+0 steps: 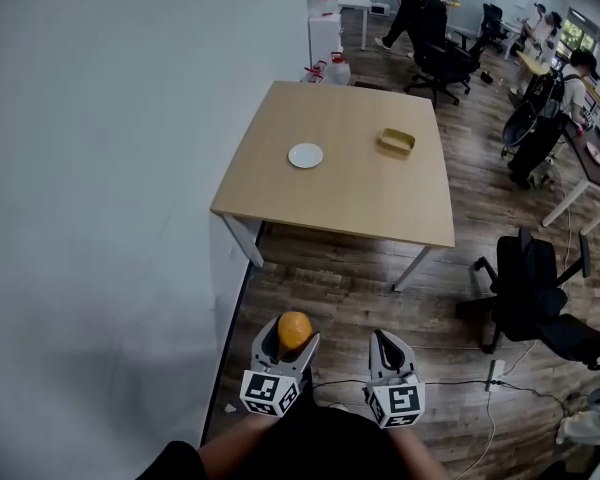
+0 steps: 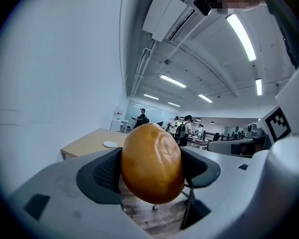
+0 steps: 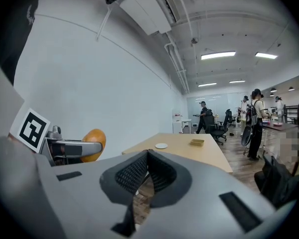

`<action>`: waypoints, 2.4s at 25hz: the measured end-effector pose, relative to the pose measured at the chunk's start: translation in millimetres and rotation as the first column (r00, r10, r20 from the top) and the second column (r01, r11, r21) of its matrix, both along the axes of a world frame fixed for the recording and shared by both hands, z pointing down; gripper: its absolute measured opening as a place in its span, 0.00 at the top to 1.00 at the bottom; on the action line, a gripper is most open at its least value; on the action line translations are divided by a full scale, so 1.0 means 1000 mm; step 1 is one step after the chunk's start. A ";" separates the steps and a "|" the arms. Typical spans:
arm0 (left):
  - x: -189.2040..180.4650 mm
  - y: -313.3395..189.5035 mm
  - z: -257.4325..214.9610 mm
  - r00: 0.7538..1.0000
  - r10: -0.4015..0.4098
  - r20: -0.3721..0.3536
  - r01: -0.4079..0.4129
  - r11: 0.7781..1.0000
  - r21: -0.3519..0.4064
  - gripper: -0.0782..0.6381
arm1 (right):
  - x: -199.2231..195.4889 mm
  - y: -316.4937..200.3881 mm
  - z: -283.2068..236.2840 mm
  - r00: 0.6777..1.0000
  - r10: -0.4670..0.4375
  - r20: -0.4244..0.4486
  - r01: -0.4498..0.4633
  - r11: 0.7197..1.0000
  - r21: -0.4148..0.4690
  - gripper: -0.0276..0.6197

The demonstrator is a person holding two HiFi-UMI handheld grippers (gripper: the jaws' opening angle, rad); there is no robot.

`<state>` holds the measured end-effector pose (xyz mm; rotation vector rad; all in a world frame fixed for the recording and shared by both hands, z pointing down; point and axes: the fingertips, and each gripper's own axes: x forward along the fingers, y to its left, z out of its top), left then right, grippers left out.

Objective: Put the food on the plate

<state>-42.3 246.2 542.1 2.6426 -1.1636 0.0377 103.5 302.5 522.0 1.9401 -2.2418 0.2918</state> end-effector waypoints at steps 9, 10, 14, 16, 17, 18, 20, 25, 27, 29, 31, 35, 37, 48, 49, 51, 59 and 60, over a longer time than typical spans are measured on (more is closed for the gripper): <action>-0.001 -0.132 0.011 1.000 -0.019 -0.025 0.018 0.999 -0.028 0.43 | 0.009 -0.128 0.007 1.000 0.001 -0.019 -0.001 1.000 -0.015 0.86; -0.002 -0.146 0.011 0.999 -0.016 -0.027 0.016 0.999 -0.033 0.43 | 0.012 -0.142 0.008 1.000 0.016 -0.016 -0.016 1.000 -0.023 0.87; -0.009 -0.198 0.016 1.000 0.001 -0.011 -0.001 0.999 -0.042 0.43 | 0.021 -0.195 0.007 0.997 0.077 -0.019 -0.078 0.996 -0.034 0.86; -0.011 -0.218 0.018 1.000 0.004 -0.015 -0.005 0.999 -0.049 0.43 | 0.024 -0.213 0.006 0.995 0.094 -0.034 -0.095 0.995 -0.028 0.86; -0.011 -0.227 0.018 1.000 0.007 -0.017 -0.008 0.999 -0.049 0.43 | 0.026 -0.221 0.006 0.994 0.100 -0.041 -0.102 0.994 -0.026 0.86; -0.011 -0.236 0.017 1.000 0.012 -0.019 -0.013 0.999 -0.047 0.43 | 0.028 -0.230 0.005 0.993 0.108 -0.048 -0.110 0.994 -0.024 0.86; -0.012 -0.258 0.016 0.999 0.021 -0.026 -0.022 0.999 -0.042 0.43 | 0.030 -0.249 0.004 0.990 0.129 -0.058 -0.130 0.991 -0.021 0.86; -0.017 -0.307 0.013 0.997 0.071 -0.044 -0.072 0.997 -0.023 0.43 | 0.028 -0.289 0.003 0.983 0.167 -0.071 -0.167 0.986 0.000 0.86; -0.017 -0.323 0.016 0.996 0.085 -0.042 -0.085 0.996 -0.013 0.43 | 0.030 -0.300 0.006 0.983 0.166 -0.080 -0.166 0.986 0.003 0.86; -0.018 -0.334 0.021 0.995 0.086 -0.043 -0.087 0.996 -0.019 0.43 | 0.032 -0.310 0.010 0.983 0.151 -0.102 -0.152 0.988 -0.008 0.87; -0.020 -0.343 0.028 0.996 0.081 -0.046 -0.083 0.996 -0.035 0.43 | 0.034 -0.319 0.017 0.984 0.136 -0.114 -0.140 0.990 -0.027 0.87; -0.019 -0.355 0.041 0.997 0.063 -0.051 -0.066 0.996 -0.057 0.43 | 0.042 -0.333 0.025 0.986 0.136 -0.098 -0.140 0.990 -0.031 0.86; -0.018 -0.360 0.045 0.997 0.052 -0.048 -0.055 0.996 -0.068 0.43 | 0.045 -0.341 0.023 0.987 0.134 -0.090 -0.137 0.990 -0.025 0.86; -0.004 -0.418 0.072 0.999 0.024 0.022 -0.022 0.995 -0.099 0.43 | 0.051 -0.414 0.047 0.997 0.079 -0.009 -0.079 0.996 -0.030 0.86; 0.000 -0.428 0.074 0.999 0.025 0.031 -0.022 0.995 -0.098 0.43 | 0.052 -0.426 0.048 0.998 0.067 -0.004 -0.067 0.997 -0.031 0.86; 0.008 -0.449 0.078 0.999 0.032 0.031 -0.028 0.993 -0.113 0.43 | 0.054 -0.453 0.049 0.999 0.044 0.003 -0.044 0.999 -0.029 0.86; 0.042 -0.533 0.102 0.997 0.033 0.065 -0.021 0.983 -0.181 0.43 | 0.083 -0.539 0.045 1.000 -0.013 0.012 0.013 0.999 -0.030 0.86; 0.050 -0.541 0.104 0.994 0.053 0.096 -0.036 0.985 -0.167 0.43 | 0.087 -0.548 0.044 1.000 -0.020 0.012 0.020 0.999 -0.030 0.86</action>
